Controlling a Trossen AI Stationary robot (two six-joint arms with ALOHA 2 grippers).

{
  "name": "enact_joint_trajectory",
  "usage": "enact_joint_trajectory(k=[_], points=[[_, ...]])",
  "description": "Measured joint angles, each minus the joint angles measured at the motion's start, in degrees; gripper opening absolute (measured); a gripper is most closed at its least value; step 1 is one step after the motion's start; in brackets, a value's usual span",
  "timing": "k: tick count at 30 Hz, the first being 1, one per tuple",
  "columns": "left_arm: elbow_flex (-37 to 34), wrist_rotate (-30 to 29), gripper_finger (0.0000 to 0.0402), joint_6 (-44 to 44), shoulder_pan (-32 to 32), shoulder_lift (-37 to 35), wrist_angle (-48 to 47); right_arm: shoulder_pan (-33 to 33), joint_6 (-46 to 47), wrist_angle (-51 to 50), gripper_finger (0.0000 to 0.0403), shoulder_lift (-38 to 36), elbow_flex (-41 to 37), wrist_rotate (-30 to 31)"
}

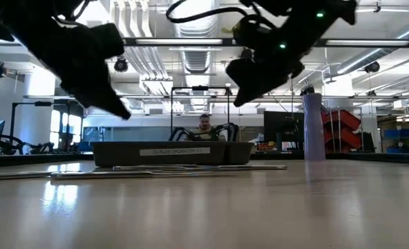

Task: Sort silverware
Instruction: Put the knife into the right compartment of the silverware tray

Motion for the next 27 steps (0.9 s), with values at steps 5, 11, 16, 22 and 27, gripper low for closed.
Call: enact_joint_trajectory(k=[5,11,16,22,27], points=[[-0.04,1.47,0.0,-3.49,-1.14,5.2,1.4,4.75,-7.43,20.87,0.0186,1.28,-7.88,-13.53],[-0.04,4.03,0.0,-3.07,-2.83,11.64,6.5,6.95,-15.93,50.2,0.0186,8.65,-12.6,-18.63],[-0.09,4.27,0.0,-6.35,-5.24,15.23,6.75,7.29,-14.77,50.15,0.0176,13.34,-11.92,-21.63],[1.55,4.26,0.0,-7.87,-10.25,17.41,8.11,8.09,-14.42,49.32,0.0159,13.63,-11.59,-21.67],[5.2,6.08,0.0,-7.25,-14.28,20.81,12.46,9.81,-14.46,47.66,0.0149,11.87,-11.57,-21.52]])
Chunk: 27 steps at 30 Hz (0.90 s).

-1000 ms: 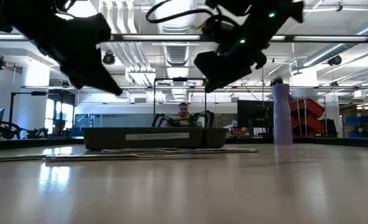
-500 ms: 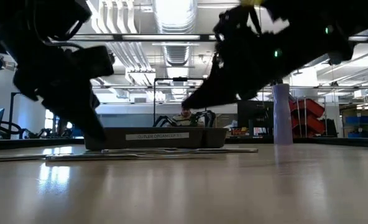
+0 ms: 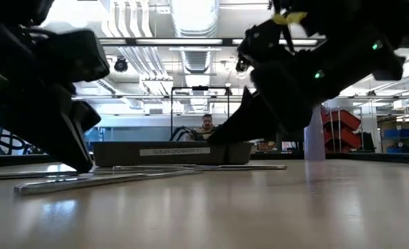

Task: Sort silverware
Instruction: Put the knife into the right compartment of the silverware tray

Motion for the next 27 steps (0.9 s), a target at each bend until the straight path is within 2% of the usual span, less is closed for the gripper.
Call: enact_joint_trajectory(k=[5,9,12,16,21,23,27], points=[[5.77,0.05,0.0,9.46,1.16,8.2,8.65,3.14,0.06,-3.08,0.0141,-1.87,0.0,0.02],[13.97,-3.59,0.0,19.03,2.44,10.29,2.32,5.17,1.39,-2.74,0.0141,-2.04,0.0,0.09],[20.15,-7.92,0.0,22.29,2.5,8.74,-8.67,6.22,4.36,-2.33,0.0146,-1.78,0.03,0.3],[23.0,-15.31,0.0,18.41,2.45,6.73,-25.97,7.05,4.48,1.47,0.0153,-1.33,0.03,0.48],[20.51,-16.52,0.0,6.36,2.63,5.6,-39.56,6.93,2.35,8.88,0.0155,2.09,1.36,0.63],[18.94,-17.05,0.0,4.1,2.43,5.66,-40.15,6.87,1.09,10.02,0.0156,4.78,3.04,0.62],[14.96,-17.73,0.0,4.21,2.41,5.69,-32.91,6.89,-1.61,10.39,0.0163,10.7,9.63,0.62]])
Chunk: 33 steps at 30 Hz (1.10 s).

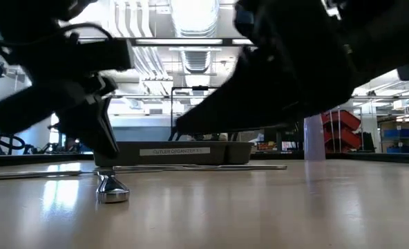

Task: Sort silverware
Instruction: Put the knife into the right compartment of the silverware tray

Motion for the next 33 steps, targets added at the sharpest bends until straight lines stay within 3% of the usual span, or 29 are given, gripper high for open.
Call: enact_joint_trajectory(k=[3,7,15,21,26,31,33], points=[[-3.23,-0.13,0.0,-0.31,0.0,0.02,6.8,0.18,-1.73,0.05,0.0168,4.24,5.55,-0.54],[-5.96,-1.03,0.0,-5.85,0.0,-0.06,8.03,0.03,-1.17,-1.34,0.0172,10.08,12.87,0.15],[-7.99,-2.83,0.0,-13.9,-0.61,-0.27,7.1,0.25,9.43,-15.38,0.0168,14.07,19.18,12.11],[-7.49,-2.68,0.0,-14.03,-0.63,-0.55,5.22,0.01,14.49,-26.22,0.0172,10.65,15.66,16.0],[-5.58,-1.04,0.0,-13.73,-0.85,-1.26,2.67,-0.8,15.81,-27.66,0.0167,4.85,7.96,17.32],[-2.47,-0.76,0.0,-10.49,-1.7,-4.01,-1.42,-1.89,14.31,-20.94,0.0159,-3.11,-3.2,15.46],[-2.18,-1.41,0.0,-8.81,-2.43,-5.59,-1.29,-1.98,9.92,-13.31,0.0156,-4.93,-6.87,10.8]])
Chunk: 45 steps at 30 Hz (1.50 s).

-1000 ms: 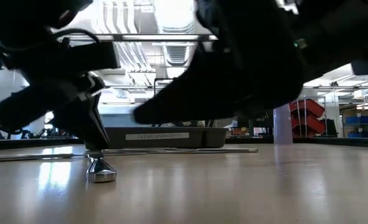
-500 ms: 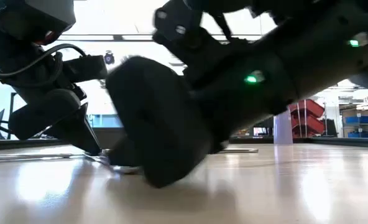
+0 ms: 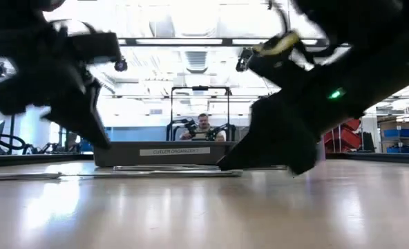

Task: Sort silverware
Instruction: Put the knife into the right compartment of the silverware tray

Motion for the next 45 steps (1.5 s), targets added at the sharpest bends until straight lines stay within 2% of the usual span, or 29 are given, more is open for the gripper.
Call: enact_joint_trajectory(k=[2,4,8,12,18,20,26,32,45], points=[[-0.29,-0.6,0.0,0.48,-0.64,-0.9,0.62,0.0,-4.18,7.95,0.0152,-0.37,-3.06,-6.61],[-0.46,-0.77,0.0,0.48,-1.31,-1.18,1.55,0.06,-6.4,11.7,0.0149,0.71,-5.09,-10.25],[-1.14,-1.18,0.0,0.42,-1.98,-0.2,6.59,-1.02,-8.41,13.78,0.0145,0.99,-6.97,-9.32],[-1.43,-0.95,0.0,3.04,-2.1,2.14,14.31,-3.69,-12.46,14.36,0.0144,-1.43,-8.75,-12.32],[-1.72,-1.33,0.0,1.75,-1.66,4.34,16.45,-11.14,-14.36,15.24,0.0149,-7.4,-11.6,-31.95],[-2.47,-1.47,0.0,0.23,-1.46,4.5,16.57,-12.87,-16.36,15.35,0.0147,-7.88,-12.27,-34.94],[-5.98,-0.79,0.0,-5.28,-1.44,4.92,19.1,-15.43,-20.7,15.49,0.0138,-5.43,-12.86,-37.96],[-10.1,-0.1,0.0,-6.65,-1.62,5.72,26.71,-15.97,-22.45,22.01,0.0135,-3.79,-13.89,-38.06],[-13.5,-1.32,0.0,-8.39,-1.46,5.63,27.94,-22.56,-25.76,27.22,0.0135,-3.55,-15.08,-44.38]])
